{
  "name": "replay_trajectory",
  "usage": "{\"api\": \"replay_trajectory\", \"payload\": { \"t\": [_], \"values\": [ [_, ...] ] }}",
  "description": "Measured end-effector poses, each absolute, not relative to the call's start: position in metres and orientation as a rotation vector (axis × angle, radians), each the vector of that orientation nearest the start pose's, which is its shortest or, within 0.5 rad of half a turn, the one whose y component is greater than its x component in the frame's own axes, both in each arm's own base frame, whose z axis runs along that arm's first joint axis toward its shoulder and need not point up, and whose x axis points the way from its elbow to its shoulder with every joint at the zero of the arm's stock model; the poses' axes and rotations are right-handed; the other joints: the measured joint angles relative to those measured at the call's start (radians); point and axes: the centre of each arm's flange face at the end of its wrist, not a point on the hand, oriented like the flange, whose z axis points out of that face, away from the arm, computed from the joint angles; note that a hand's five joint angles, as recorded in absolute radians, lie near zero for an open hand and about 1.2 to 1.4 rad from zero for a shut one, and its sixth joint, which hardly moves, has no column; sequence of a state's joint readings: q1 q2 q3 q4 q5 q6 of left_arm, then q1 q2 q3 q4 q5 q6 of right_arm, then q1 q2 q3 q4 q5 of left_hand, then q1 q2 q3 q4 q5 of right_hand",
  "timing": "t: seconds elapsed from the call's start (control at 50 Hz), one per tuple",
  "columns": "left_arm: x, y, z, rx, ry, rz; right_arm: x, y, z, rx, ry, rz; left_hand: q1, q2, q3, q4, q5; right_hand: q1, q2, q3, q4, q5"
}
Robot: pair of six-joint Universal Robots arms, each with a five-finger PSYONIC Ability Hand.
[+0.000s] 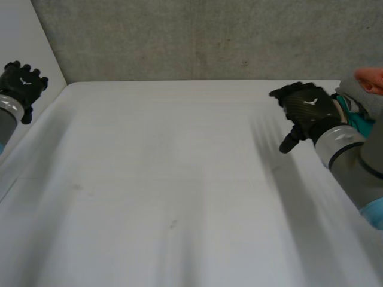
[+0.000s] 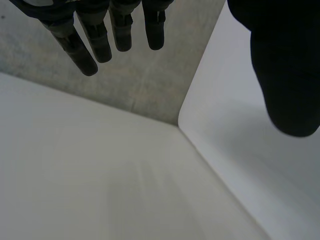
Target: Fold the laundry.
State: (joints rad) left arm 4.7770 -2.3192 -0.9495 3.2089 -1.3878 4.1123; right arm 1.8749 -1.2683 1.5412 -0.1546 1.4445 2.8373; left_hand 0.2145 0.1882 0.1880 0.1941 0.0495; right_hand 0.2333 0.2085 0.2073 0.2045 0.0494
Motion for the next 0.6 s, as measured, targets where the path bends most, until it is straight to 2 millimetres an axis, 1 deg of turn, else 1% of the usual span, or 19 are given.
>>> {"api": "replay_trajectory", "payload": {
  "t": [0.08, 0.12, 0.14, 0.2, 0.26, 0.28, 0.34, 0.36, 0.42, 0.48, 0.5, 0.52, 0.54, 0.6],
  "values": [
    [-0.13, -0.465, 0.218, 1.0, 1.689, -1.713, 0.235, -0.301, 0.241, -0.795, 2.16, -2.086, 0.0, 0.0, 0.0, 0.0, 0.0, 0.0, 0.0, 0.0, 0.0, 0.0],
    [-0.13, -0.465, 0.218, 1.0, 1.689, -1.713, 0.235, -0.301, 0.241, -0.795, 2.16, -2.086, 0.0, 0.0, 0.0, 0.0, 0.0, 0.0, 0.0, 0.0, 0.0, 0.0],
    [-0.135, -0.46, 0.224, 0.977, 1.712, -1.732, 0.232, -0.3, 0.248, -0.773, 2.159, -2.122, 0.0, 0.0, 0.0, 0.0, 0.0, 0.0, 0.0, 0.0, 0.0, 0.0],
    [-0.139, -0.449, 0.234, 0.924, 1.769, -1.757, 0.23, -0.3, 0.255, -0.739, 2.146, -2.149, 0.0, 0.0, 0.0, 0.0, 0.0, 0.0, 0.0, 0.0, 0.0, 0.0],
    [-0.145, -0.428, 0.252, 0.828, 1.879, -1.791, 0.228, -0.299, 0.266, -0.685, 2.119, -2.166, 0.0, 0.0, 0.0, 0.0, 0.0, 0.0, 0.0, 0.0, 0.0, 0.0],
    [-0.146, -0.423, 0.256, 0.809, 1.899, -1.798, 0.228, -0.299, 0.268, -0.679, 2.117, -2.167, 0.0, 0.0, 0.0, 0.0, 0.0, 0.0, 0.0, 0.0, 0.0, 0.0],
    [-0.15, -0.398, 0.273, 0.704, 2.011, -1.832, 0.227, -0.298, 0.276, -0.641, 2.1, -2.161, 0.0, 0.0, 0.0, 0.0, 0.0, 0.0, 0.0, 0.0, 0.0, 0.0],
    [-0.15, -0.393, 0.275, 0.685, 2.03, -1.839, 0.227, -0.298, 0.277, -0.638, 2.099, -2.16, 0.0, 0.0, 0.0, 0.0, 0.0, 0.0, 0.0, 0.0, 0.0, 0.0],
    [-0.151, -0.364, 0.295, 0.549, 2.135, -1.916, 0.227, -0.298, 0.284, -0.622, 2.093, -2.148, 0.0, 0.0, 0.0, 0.0, 0.0, 0.0, 0.0, 0.0, 0.0, 0.0],
    [-0.15, -0.343, 0.31, 0.423, 2.208, -2.008, 0.228, -0.298, 0.29, -0.618, 2.093, -2.14, 0.0, 0.0, 0.0, 0.0, 0.0, 0.0, 0.0, 0.0, 0.0, 0.0],
    [-0.149, -0.338, 0.314, 0.393, 2.223, -2.033, 0.228, -0.298, 0.291, -0.618, 2.093, -2.138, 0.0, 0.0, 0.0, 0.0, 0.0, 0.0, 0.0, 0.0, 0.0, 0.0],
    [-0.149, -0.338, 0.314, 0.393, 2.223, -2.033, 0.228, -0.298, 0.291, -0.618, 2.093, -2.138, 0.0, 0.0, 0.0, 0.0, 0.0, 0.0, 0.0, 0.0, 0.0, 0.0],
    [-0.148, -0.324, 0.323, 0.3, 2.271, -2.111, 0.229, -0.297, 0.294, -0.617, 2.093, -2.131, 0.0, 0.0, 0.0, 0.0, 0.0, 0.0, 0.0, 0.0, 0.0, 0.0],
    [-0.147, -0.31, 0.331, 0.214, 2.321, -2.189, 0.23, -0.295, 0.297, -0.619, 2.091, -2.123, 0.0, 0.0, 0.0, 0.0, 0.0, 0.0, 0.0, 0.0, 0.0, 0.0]
  ]
}}
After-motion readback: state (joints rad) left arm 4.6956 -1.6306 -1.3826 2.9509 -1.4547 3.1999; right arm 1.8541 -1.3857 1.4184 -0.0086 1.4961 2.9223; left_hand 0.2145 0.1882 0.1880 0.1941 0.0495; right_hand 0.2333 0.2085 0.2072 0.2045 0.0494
